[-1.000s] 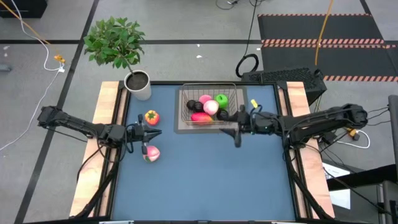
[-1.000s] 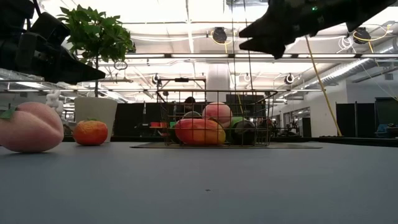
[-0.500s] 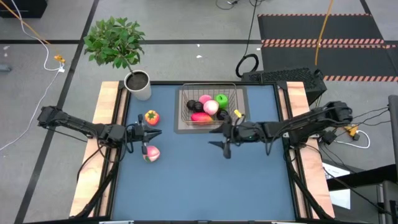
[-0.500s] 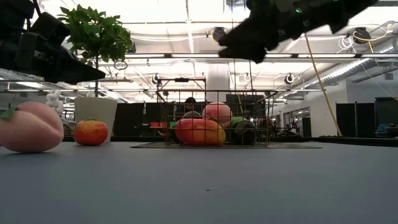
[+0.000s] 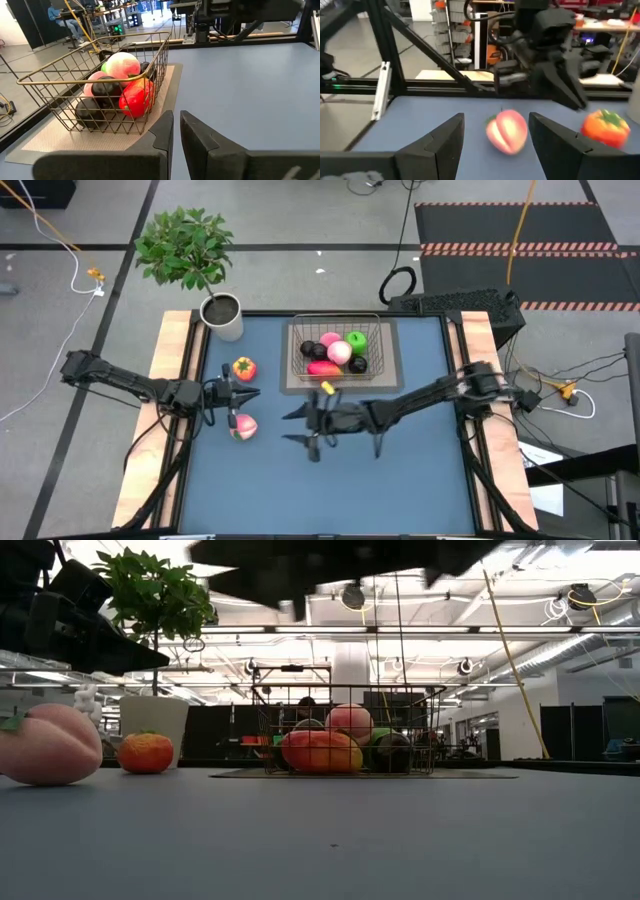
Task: Build produce basket
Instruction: Put the pink peach into the wire basket
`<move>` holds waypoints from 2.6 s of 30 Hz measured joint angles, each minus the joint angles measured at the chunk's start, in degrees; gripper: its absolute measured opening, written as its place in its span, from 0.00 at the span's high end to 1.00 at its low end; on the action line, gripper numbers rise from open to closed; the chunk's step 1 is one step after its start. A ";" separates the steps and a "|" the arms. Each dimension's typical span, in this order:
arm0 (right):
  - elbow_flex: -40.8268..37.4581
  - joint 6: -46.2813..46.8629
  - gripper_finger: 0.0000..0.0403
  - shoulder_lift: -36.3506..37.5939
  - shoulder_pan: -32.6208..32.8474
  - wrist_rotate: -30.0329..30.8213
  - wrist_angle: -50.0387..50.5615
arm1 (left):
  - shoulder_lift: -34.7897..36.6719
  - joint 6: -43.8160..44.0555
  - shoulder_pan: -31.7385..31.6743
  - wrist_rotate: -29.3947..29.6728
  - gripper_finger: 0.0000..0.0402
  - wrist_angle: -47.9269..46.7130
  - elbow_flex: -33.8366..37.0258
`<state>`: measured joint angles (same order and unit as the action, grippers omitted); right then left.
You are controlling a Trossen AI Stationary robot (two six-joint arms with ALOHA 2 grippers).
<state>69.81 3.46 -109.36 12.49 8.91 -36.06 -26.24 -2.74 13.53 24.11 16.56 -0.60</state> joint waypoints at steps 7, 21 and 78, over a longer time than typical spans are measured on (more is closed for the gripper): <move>21.20 -3.95 0.33 -12.70 -0.37 -0.10 19.41 | 0.02 0.00 -0.01 -0.01 0.91 0.00 -0.02; 40.23 0.64 0.01 -28.31 -6.51 -1.71 23.64 | 0.02 -0.10 -0.13 0.80 0.91 -0.22 0.00; 44.25 0.62 0.37 -35.97 -6.49 -19.14 26.55 | 0.00 0.00 0.01 0.01 0.91 -2.94 -0.02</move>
<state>114.06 4.08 -145.33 6.00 -10.23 -9.51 -26.24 -2.74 13.54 24.12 13.61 -0.62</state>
